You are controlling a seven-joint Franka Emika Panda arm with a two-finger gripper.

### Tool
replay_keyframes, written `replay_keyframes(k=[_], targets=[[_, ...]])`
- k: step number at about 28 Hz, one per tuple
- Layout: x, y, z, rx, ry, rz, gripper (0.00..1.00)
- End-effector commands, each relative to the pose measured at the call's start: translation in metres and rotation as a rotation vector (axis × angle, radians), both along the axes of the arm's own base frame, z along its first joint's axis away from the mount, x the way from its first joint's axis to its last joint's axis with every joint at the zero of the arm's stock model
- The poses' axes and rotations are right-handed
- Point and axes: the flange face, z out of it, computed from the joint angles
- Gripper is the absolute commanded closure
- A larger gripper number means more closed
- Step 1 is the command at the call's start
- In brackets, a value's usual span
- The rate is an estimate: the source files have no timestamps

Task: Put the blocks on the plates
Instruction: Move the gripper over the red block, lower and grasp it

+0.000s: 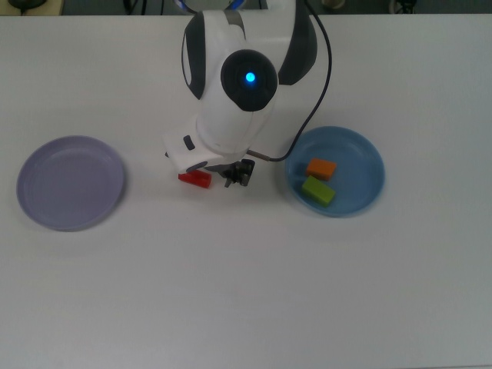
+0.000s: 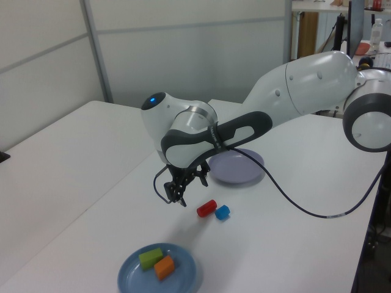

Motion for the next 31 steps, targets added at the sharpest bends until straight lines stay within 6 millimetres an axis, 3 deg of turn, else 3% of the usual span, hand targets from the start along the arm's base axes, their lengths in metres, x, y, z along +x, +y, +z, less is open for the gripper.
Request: replay_keyframes(k=[1,6,9,16,24,31], targets=[[-0.004,-0.002,-0.018,0.001,0.007,-0.032,0.0],[-0.007,-0.008,-0.037,-0.006,0.042,-0.034,0.0],[-0.008,-0.031,-0.044,0.017,0.046,-0.058,0.0],[-0.001,-0.039,-0.035,0.247,0.016,-0.04,0.0],[-0.004,-0.038,-0.041,0.254,0.037,-0.023,0.0],[-0.007,-0.052,-0.038,0.238,0.061,-0.028,0.0]])
